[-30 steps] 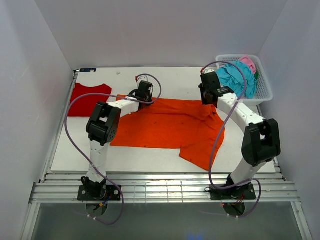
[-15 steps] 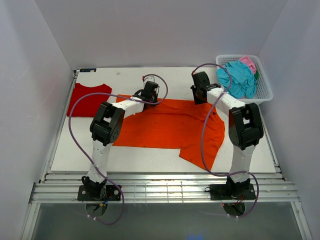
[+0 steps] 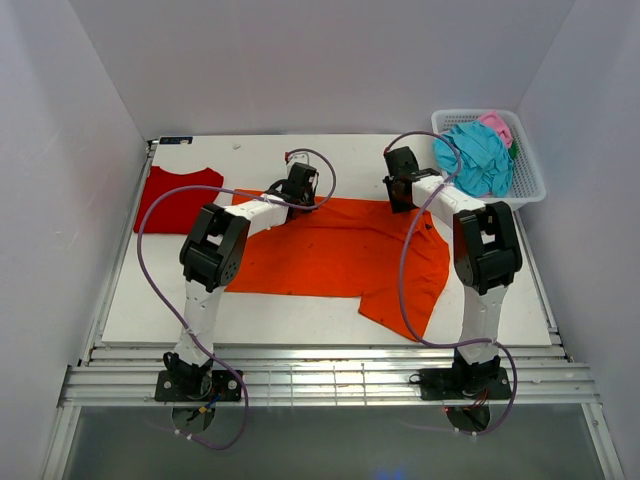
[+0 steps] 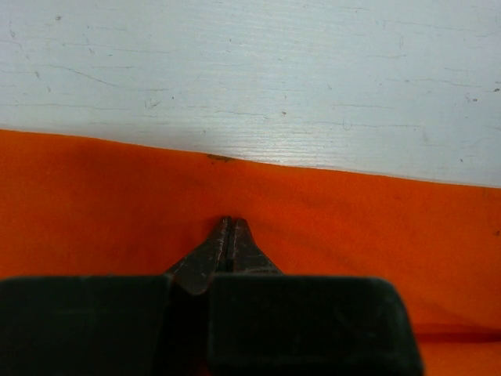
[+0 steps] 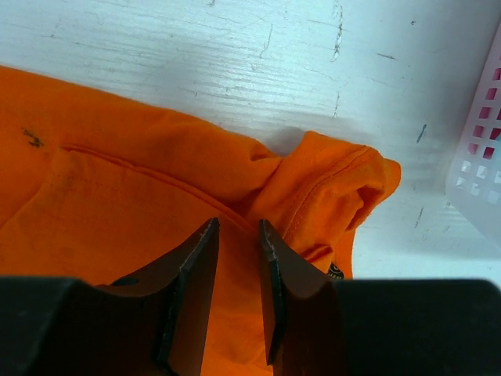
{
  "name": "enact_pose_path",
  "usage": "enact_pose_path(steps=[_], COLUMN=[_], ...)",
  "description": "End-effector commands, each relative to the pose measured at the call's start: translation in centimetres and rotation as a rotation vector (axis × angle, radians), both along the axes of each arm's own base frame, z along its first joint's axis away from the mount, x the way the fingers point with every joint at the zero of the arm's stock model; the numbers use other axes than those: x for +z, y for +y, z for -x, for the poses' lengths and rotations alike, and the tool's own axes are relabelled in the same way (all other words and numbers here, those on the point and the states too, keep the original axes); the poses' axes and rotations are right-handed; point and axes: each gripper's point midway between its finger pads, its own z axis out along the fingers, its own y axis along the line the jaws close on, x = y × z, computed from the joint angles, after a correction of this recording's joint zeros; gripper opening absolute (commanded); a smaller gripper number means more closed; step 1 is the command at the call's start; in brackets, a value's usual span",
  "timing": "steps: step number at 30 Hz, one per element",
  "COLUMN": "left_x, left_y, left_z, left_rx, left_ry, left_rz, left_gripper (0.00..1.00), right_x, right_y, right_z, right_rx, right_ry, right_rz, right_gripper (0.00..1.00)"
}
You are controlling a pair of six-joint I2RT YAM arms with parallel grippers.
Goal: Fold and stack the t-shirts
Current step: Fold the flattened tshirt in 1/3 of the way
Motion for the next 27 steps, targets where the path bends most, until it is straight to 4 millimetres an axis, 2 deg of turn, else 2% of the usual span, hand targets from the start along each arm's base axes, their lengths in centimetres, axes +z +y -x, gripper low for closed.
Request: enact_pose_path(steps=[1, 9, 10, 11, 12, 14, 17, 20, 21, 27], left_x=[2.1, 2.6, 2.6, 2.7, 2.7, 2.8, 2.9, 3.0, 3.0, 2.9], left_y=[0.8, 0.7, 0.8, 0.8, 0.7, 0.7, 0.8, 0.8, 0.8, 0.7], left_z=[-0.1, -0.1, -0.2, -0.2, -0.2, -0.2, -0.3, -0.2, -0.2, -0.2], left_rx=[0.016, 0.014, 0.015, 0.015, 0.016, 0.014, 0.015, 0.015, 0.013, 0.014], left_ry=[-0.035, -0.043, -0.044, -0.046, -0.046, -0.048, -0.049, -0.049, -0.049, -0.043], left_rz=[-0.008, -0.008, -0.009, -0.009, -0.008, -0.010, -0.013, -0.013, -0.013, -0.006], left_gripper=[0.00, 0.00, 0.00, 0.00, 0.00, 0.00, 0.00, 0.00, 0.00, 0.00], right_x=[0.8, -1.0, -1.2, -1.4, -1.5, -1.6, -1.0, 0.4, 1.6, 3.7], right_y=[-0.4, -0.3, -0.4, -0.4, -0.4, -0.6, -0.5, -0.6, -0.7, -1.2], right_z=[-0.7, -0.4, -0.2, -0.1, 0.0, 0.3, 0.9, 1.6, 1.8, 4.1], right_rx=[-0.007, -0.001, 0.028, 0.030, 0.028, 0.021, 0.024, 0.022, 0.021, 0.022], right_ry=[-0.008, 0.049, 0.067, 0.074, 0.081, 0.091, 0.081, 0.048, 0.025, -0.006], right_rz=[0.029, 0.039, 0.054, 0.057, 0.060, 0.062, 0.049, 0.038, 0.031, 0.048], right_gripper=[0.34, 0.32, 0.29, 0.14, 0.08, 0.08, 0.08, 0.08, 0.08, 0.08])
